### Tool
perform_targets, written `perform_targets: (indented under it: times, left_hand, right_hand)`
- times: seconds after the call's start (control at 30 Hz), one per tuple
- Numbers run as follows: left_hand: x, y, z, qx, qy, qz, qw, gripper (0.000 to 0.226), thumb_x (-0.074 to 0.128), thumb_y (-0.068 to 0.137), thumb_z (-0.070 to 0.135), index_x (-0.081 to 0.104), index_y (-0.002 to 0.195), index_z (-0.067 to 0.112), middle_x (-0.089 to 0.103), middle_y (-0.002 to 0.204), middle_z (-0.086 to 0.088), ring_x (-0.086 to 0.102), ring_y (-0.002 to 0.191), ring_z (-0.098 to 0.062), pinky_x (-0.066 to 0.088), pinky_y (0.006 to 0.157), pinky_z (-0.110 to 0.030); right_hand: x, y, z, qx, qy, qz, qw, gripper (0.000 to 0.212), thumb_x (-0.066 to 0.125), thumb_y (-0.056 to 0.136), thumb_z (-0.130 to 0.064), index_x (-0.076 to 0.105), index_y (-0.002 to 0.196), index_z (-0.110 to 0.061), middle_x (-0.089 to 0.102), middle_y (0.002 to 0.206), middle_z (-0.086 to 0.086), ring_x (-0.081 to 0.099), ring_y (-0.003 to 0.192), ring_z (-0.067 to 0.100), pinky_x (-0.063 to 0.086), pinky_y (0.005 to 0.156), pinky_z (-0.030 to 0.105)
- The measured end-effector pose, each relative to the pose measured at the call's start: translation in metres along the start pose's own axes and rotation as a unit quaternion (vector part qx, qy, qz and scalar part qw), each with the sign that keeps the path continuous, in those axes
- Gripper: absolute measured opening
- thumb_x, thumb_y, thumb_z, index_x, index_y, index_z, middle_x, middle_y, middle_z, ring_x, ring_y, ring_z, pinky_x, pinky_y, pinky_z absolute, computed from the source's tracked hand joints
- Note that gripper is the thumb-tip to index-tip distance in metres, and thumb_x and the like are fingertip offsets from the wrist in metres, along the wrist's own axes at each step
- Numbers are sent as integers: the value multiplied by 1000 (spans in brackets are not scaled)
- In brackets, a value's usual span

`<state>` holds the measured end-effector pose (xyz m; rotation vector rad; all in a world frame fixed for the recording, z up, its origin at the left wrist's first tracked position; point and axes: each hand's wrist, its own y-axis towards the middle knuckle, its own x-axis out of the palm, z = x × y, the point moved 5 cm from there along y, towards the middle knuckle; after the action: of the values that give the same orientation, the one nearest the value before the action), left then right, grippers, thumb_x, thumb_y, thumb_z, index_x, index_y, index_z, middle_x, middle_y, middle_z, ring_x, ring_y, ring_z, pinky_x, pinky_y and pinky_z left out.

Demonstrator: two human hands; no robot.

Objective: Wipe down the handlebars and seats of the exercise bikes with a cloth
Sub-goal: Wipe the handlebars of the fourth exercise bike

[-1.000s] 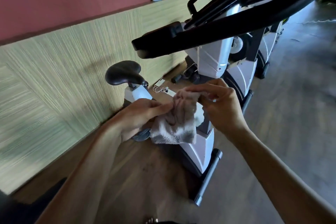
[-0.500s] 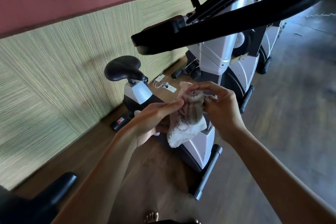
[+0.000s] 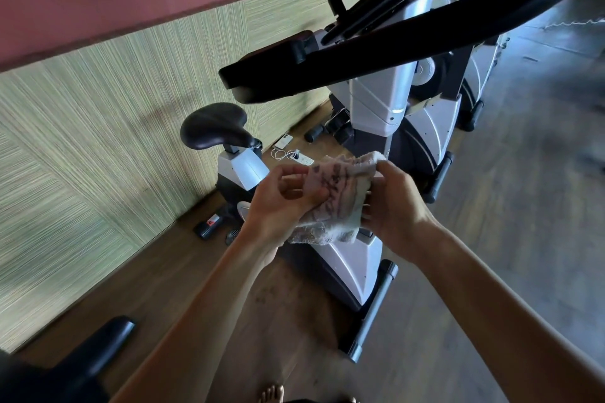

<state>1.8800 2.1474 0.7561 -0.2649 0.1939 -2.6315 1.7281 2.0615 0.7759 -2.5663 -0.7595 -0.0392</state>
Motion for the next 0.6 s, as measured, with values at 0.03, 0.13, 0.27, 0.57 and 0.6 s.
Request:
perform_targets:
  times: [0.03, 0.13, 0.27, 0.57, 0.6]
  left_hand:
    - [-1, 2, 3, 13, 19, 12, 1000, 45, 85, 80, 7, 65, 120, 15, 73, 109, -10, 74, 100, -26, 62, 71, -35]
    - [-6, 7, 8, 47, 53, 35, 997, 43, 85, 81, 7, 67, 117, 21, 72, 110, -6, 72, 102, -22, 62, 70, -34]
    - [-12, 11, 5, 33, -15, 34, 999, 46, 86, 78, 28, 67, 119, 19, 72, 116, -9, 73, 99, -20, 58, 70, -34]
    - [-10, 7, -25, -102, 81, -145, 981, 87, 57, 78, 85, 55, 142, 27, 60, 121, -19, 58, 127, -37, 39, 113, -51]
    - [-8, 8, -23, -85, 54, -138, 985, 74, 61, 82, 76, 57, 138, 29, 59, 122, -18, 55, 128, -39, 37, 113, -50]
  right_hand:
    - [-1, 2, 1, 1, 5, -13, 1000, 71, 34, 101, -58, 70, 116, 2, 69, 118, 29, 67, 113, 43, 53, 101, 54]
    - [3, 1, -1, 6, 14, -57, 998, 85, 38, 88, -75, 70, 119, -2, 73, 116, 23, 69, 112, 36, 52, 101, 48]
    - [5, 8, 1, -22, 31, -42, 998, 26, 59, 95, -13, 66, 116, 0, 72, 116, 25, 70, 108, 39, 56, 96, 49]
    - [12, 11, -5, -13, 45, -126, 991, 41, 56, 91, -13, 59, 127, 6, 69, 118, 29, 70, 103, 41, 58, 92, 52]
    - [11, 11, -7, -13, 32, -115, 993, 37, 57, 94, -12, 59, 126, 8, 69, 117, 30, 70, 103, 42, 58, 91, 53]
